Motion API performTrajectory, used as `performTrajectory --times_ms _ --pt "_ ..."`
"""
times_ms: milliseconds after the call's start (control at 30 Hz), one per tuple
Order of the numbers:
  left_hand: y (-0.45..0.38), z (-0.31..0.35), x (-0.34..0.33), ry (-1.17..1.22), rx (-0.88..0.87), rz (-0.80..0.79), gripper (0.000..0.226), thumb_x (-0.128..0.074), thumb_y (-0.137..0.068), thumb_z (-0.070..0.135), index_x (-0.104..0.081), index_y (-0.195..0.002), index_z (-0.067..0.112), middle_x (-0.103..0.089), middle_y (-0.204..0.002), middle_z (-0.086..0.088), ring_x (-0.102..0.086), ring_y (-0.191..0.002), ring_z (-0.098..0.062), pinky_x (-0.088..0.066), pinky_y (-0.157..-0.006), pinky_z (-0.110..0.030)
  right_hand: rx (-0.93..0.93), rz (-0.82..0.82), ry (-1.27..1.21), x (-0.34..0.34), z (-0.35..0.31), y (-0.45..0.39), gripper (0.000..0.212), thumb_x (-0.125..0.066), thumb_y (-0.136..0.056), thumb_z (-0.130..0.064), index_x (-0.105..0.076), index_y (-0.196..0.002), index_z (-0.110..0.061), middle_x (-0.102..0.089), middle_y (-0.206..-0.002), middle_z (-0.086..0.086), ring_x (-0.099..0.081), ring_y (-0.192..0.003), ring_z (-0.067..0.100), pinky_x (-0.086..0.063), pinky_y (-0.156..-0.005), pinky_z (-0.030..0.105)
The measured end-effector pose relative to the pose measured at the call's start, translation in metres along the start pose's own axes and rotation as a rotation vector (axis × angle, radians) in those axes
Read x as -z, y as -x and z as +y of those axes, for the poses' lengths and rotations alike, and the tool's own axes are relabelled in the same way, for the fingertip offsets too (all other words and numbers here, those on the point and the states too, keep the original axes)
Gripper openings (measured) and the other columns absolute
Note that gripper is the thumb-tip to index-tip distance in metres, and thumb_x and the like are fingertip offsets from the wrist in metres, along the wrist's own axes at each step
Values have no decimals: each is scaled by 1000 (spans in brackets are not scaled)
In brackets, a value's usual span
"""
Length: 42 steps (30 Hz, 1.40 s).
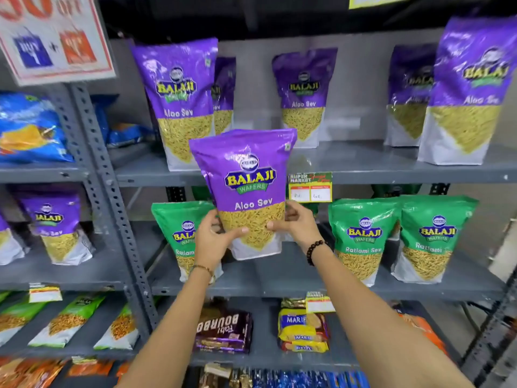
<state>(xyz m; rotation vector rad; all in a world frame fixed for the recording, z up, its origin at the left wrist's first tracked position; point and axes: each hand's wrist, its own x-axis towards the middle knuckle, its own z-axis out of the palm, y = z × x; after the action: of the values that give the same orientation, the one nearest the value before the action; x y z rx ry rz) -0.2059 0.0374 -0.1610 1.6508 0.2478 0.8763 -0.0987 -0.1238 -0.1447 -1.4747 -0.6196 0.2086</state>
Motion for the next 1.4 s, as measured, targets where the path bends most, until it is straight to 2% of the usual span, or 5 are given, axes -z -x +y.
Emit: performTrajectory --times_ms 500,667,933,1133,1400 --pt "-128 118 -93 30 -174 -151 34 -79 -64 7 -63 -93 17 -69 -90 -5 -65 -80 -14 -54 -79 -32 289 168 -138 72 -119 -82 43 -64 -74 7 -58 -116 0 -73 -73 -7 -67 -66 5 -56 -65 18" --pt "-149 98 -128 21 -143 -141 26 -78 -66 14 -64 -87 22 -71 -91 -8 -67 -86 -23 -55 -84 -40 285 232 -78 92 -106 -104 42 -61 -78 5 -55 -120 -1 -63 -104 14 -60 -90 23 -52 -86 36" --pt "-167 80 -143 -10 -108 -277 40 -68 -78 14 -54 -116 10 -62 -122 -15 -59 -109 -25 -47 -97 -38 93 261 209 113 -74 -138 85 -61 -62 -68 -52 -124 -10 -60 -128 11 -57 -116 24 -44 -101 45" --pt "-166 54 -131 -64 4 -360 59 -72 -74 15 -46 -126 6 -54 -131 -11 -51 -120 -26 -42 -106 -39 44 86 186 128 -74 -133 56 -76 -69 -28 -55 -119 -12 -65 -115 5 -61 -103 18 -48 -87 28" --pt "-160 57 -133 -78 1 -387 52 -74 -72 13 -52 -118 10 -62 -118 -11 -60 -102 -21 -50 -86 -28 -18 50 211 139 -67 -136 56 -79 -61 -4 -59 -113 -3 -66 -114 18 -61 -109 31 -44 -103 48"
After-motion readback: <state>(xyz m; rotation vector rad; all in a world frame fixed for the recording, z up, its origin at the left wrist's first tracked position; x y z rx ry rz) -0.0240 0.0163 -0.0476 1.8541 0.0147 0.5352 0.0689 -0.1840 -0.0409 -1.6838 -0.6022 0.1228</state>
